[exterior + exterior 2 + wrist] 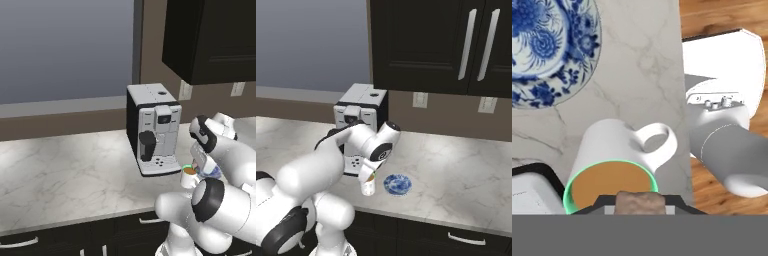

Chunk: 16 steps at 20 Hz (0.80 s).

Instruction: Take a sugar cube from the saucer and place it inside the coffee. Then, grab milk from the fridge and place it next to the coffee on the counter to sweeten the coffee.

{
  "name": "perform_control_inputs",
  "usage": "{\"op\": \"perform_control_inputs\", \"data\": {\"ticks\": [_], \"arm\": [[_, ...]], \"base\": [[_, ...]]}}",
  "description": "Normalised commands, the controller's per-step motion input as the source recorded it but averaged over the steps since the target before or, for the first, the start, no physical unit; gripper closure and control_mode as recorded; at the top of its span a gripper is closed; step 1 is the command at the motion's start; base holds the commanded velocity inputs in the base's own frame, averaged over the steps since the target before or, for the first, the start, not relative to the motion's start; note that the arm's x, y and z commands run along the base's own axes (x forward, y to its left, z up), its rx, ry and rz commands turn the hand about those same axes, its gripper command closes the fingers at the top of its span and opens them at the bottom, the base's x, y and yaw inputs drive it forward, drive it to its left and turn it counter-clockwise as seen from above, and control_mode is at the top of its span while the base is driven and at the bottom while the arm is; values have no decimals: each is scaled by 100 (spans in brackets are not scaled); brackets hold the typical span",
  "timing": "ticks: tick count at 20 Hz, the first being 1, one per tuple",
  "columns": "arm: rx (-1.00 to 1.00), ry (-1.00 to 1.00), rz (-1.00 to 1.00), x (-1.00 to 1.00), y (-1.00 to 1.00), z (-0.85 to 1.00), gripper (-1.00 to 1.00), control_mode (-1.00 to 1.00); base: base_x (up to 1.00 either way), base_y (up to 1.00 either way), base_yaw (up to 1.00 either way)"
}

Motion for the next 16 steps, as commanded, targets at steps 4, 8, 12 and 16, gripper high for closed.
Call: {"op": "perform_control_inputs", "data": {"ticks": [4, 8, 12, 16], "arm": [[0, -1, 8, 0, 7, -1, 100, -100], [0, -6, 5, 0, 5, -3, 100, -100], [0, -8, 5, 0, 0, -17, 100, -100], [0, -4, 2, 0, 2, -24, 100, -100]], "base": [[0, 0, 0], [0, 0, 0], [0, 0, 0], [0, 0, 0]]}}
